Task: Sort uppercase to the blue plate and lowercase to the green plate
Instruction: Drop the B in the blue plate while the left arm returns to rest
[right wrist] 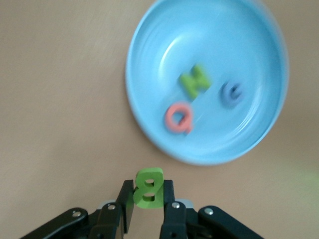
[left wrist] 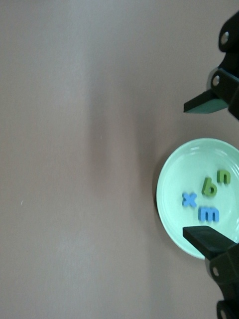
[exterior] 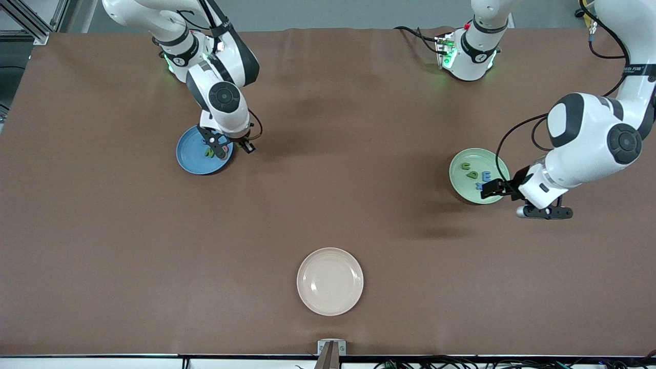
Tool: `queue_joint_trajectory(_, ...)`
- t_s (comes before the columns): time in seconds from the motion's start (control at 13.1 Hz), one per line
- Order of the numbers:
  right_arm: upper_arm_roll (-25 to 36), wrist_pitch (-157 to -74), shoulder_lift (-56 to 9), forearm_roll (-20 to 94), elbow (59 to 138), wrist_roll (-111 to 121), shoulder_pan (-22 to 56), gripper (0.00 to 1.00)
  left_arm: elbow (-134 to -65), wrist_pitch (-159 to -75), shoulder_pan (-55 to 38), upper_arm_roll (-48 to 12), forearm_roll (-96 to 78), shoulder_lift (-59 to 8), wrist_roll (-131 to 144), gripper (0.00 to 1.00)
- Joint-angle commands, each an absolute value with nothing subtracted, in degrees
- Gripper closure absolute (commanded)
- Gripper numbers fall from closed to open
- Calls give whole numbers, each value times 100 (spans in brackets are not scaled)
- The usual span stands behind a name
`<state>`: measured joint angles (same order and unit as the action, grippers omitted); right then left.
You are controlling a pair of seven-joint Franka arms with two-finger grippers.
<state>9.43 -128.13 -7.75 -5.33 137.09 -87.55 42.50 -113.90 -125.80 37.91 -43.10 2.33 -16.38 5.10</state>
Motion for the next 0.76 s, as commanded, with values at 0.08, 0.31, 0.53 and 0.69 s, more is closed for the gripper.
queue_joint_trajectory(0.08,923,-12262,-747,-905,13825,-8212,4017,98,-11531,-12454,3788,-4105,-315,-1055,45,1)
queue_joint_trajectory(0.31,914,-11884,-756,-1045,13825,-7683,3745,95,-11540,-12358,3806,-3990,-343,-914,-9,1)
queue_joint_trajectory(0.53,905,-11891,-922,-1239,13913,-7550,3499,68,-11435,-12322,3841,-3911,-316,-809,87,1)
queue_joint_trajectory(0.69,896,-11918,-932,-1239,13904,-7541,3551,4,-11400,-12261,3928,-3902,-308,-660,97,1)
